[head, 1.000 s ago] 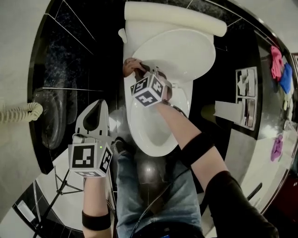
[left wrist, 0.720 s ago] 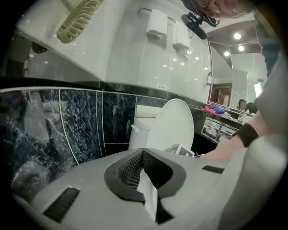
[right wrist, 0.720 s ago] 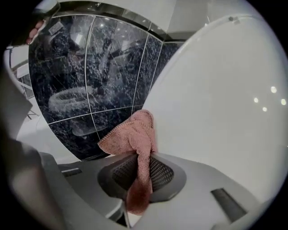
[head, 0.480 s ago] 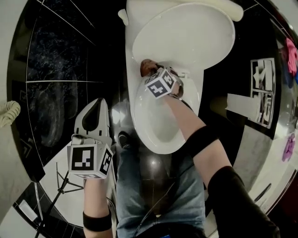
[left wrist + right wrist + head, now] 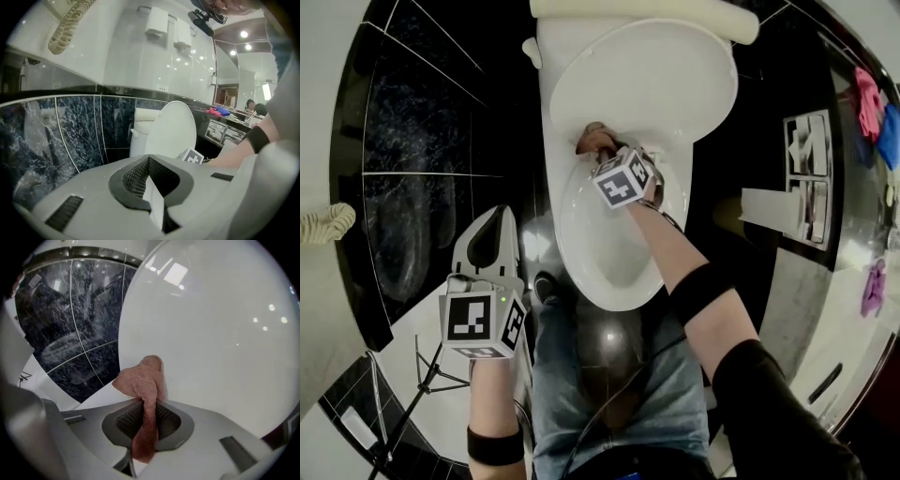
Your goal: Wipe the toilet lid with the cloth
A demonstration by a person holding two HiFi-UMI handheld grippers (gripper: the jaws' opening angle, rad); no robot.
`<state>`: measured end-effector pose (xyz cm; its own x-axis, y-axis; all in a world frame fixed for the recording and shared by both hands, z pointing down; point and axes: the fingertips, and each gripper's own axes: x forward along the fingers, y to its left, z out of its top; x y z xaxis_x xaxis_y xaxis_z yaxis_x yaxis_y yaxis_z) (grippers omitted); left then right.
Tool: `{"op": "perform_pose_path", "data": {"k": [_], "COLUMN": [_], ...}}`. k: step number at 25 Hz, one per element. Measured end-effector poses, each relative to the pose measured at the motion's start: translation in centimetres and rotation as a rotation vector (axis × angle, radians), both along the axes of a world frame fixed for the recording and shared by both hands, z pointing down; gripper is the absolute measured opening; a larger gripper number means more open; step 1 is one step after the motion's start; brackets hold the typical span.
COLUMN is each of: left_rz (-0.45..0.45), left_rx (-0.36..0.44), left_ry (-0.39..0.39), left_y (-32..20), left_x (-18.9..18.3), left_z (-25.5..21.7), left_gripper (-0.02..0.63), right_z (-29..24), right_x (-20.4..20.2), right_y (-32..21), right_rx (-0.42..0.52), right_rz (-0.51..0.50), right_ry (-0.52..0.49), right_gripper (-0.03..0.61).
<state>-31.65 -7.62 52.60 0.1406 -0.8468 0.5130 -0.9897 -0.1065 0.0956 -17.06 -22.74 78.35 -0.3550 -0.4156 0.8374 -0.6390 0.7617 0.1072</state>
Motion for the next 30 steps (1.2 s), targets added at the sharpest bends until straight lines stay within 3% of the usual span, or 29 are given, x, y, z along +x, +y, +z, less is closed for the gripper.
{"op": "perform_pose_path", "data": {"k": [10, 16, 21, 30], "left_rz": [0.026, 0.066, 0.083, 0.103], "left_rx": [-0.031, 0.017, 0.049, 0.082], "left_ry": [0.01, -0.008, -0.006, -0.032], "left_y": [2.6, 3.8, 5.7, 9.6], "left_x": [7.3, 9.6, 10.9, 13.5], "left_z": [-11.9, -20.1, -25.1, -30.2], "left_gripper": [0.002, 0.002, 0.002, 0.002], "right_z": [-25.5, -39.7, -46.2, -52.7], "right_x": [6.9, 12.7, 18.2, 25.8], "right_y": [4.4, 8.0, 11.3, 16.7], "right_rx": [0.114, 0.2, 0.223, 0.255], "right_rz": [0.038, 0.088, 0.177, 0.308], "right_ry": [-0.241, -0.344, -0.406, -0.495], "right_gripper": [0.072, 0.072, 0.074, 0.075]}}
